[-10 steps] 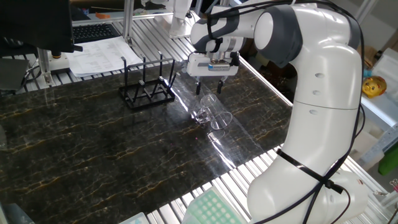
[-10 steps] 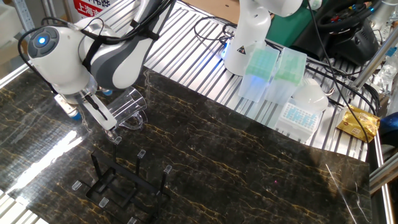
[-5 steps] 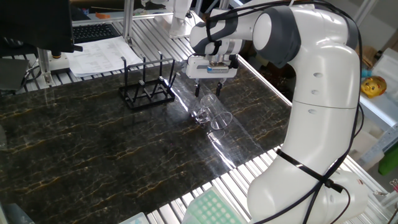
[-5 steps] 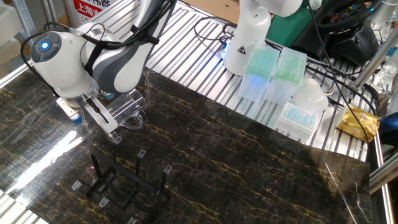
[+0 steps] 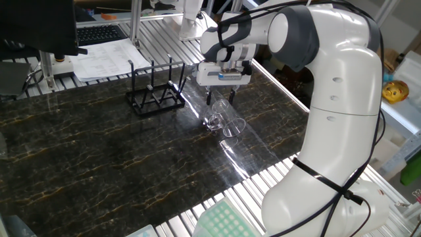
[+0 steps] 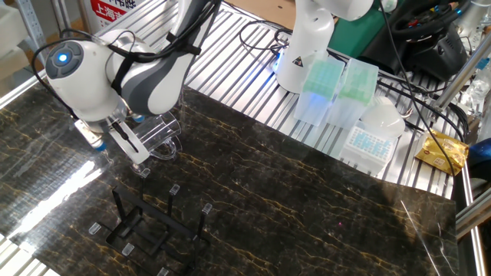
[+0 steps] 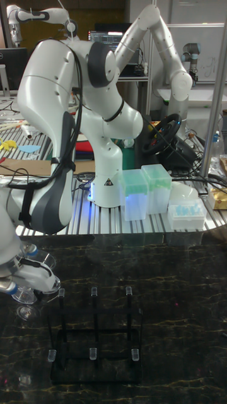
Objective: Put the cup on the cup rack
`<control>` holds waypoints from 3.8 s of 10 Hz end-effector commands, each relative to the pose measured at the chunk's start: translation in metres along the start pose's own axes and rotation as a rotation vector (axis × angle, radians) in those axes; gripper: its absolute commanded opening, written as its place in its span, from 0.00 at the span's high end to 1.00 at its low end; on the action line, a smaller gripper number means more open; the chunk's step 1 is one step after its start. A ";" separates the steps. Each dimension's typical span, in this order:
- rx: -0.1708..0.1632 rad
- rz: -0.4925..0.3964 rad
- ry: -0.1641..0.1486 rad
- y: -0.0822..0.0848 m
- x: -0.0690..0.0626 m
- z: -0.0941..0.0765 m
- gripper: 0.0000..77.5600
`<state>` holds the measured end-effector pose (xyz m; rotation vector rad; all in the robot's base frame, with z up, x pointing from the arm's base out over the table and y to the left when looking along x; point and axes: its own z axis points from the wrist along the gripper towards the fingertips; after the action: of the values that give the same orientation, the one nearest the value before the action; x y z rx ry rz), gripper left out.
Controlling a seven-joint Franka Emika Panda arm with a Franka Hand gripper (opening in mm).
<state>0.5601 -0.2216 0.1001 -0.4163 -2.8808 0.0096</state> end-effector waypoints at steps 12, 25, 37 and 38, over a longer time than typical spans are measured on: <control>0.011 -0.012 0.006 -0.009 0.001 0.014 0.00; 0.026 -0.034 0.028 -0.007 0.003 0.022 0.00; 0.022 -0.042 0.026 -0.007 0.003 0.022 0.99; 0.022 -0.042 0.026 -0.007 0.003 0.022 0.99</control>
<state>0.5491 -0.2266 0.0787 -0.3438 -2.8568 0.0281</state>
